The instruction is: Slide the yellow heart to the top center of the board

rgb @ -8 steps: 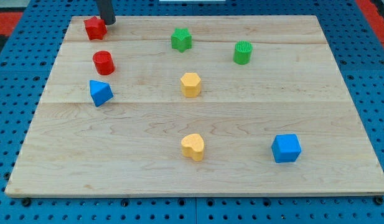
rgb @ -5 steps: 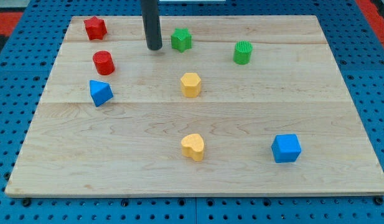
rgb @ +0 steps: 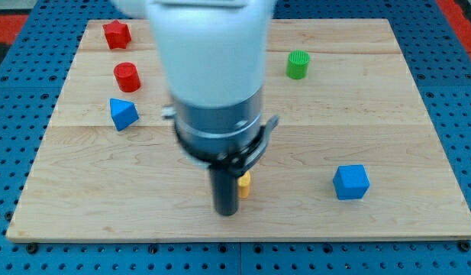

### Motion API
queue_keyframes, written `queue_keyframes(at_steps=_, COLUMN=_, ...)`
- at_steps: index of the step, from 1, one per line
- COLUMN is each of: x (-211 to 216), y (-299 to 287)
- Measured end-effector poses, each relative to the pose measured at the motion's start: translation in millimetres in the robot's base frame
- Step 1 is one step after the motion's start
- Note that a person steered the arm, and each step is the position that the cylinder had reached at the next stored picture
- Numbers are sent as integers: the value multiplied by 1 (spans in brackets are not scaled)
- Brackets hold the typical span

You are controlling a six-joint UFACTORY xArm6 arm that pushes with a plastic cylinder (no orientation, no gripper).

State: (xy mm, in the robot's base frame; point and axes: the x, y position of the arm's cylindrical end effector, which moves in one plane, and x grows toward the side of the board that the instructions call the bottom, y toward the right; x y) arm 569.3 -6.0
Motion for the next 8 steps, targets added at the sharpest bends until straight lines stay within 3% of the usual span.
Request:
queue_keyframes(at_steps=3, x=-139, y=71)
queue_keyframes(at_steps=4, x=-147, y=76)
queue_keyframes(at_steps=5, x=-118, y=82)
queue_keyframes(at_steps=6, x=-114, y=38)
queue_keyframes(at_steps=7, x=-162, y=21)
queue_keyframes(at_steps=8, x=-165, y=40)
